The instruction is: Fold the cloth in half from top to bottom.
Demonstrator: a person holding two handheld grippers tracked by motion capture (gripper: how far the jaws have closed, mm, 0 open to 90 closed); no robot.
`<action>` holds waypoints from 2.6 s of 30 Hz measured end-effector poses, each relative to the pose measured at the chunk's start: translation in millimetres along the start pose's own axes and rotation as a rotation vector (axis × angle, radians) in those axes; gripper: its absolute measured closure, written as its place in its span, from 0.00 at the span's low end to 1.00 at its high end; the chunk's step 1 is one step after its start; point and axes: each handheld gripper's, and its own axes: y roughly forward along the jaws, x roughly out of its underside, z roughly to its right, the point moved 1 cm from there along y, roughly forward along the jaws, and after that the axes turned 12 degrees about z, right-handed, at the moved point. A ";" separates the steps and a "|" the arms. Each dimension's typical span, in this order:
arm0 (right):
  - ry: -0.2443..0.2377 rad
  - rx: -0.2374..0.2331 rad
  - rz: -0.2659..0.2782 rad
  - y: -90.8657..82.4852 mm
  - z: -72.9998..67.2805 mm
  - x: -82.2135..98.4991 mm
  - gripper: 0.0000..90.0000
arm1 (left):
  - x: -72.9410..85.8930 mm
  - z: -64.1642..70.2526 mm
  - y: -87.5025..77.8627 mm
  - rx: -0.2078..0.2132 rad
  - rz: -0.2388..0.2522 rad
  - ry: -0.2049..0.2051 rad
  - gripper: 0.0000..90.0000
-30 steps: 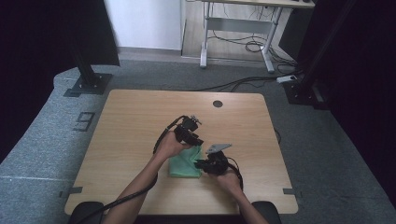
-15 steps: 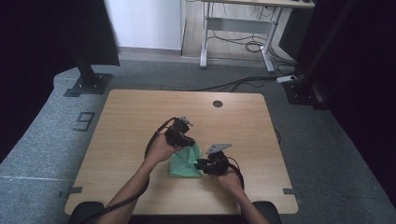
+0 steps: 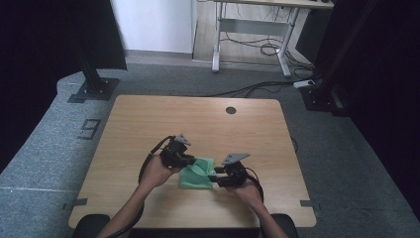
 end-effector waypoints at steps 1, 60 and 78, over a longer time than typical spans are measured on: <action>-0.002 -0.001 -0.002 -1.1 -0.1 0.5 0.57 | 4.7 1.1 -2.5 -0.003 0.000 -0.002 0.91; -0.031 0.006 -0.047 -7.0 -31.4 -5.8 0.50 | 86.4 -4.7 -14.2 -0.111 0.058 -0.044 0.45; -0.274 0.039 -0.143 17.2 -60.7 11.8 0.89 | 96.0 -10.8 -8.3 -0.125 0.031 -0.072 0.47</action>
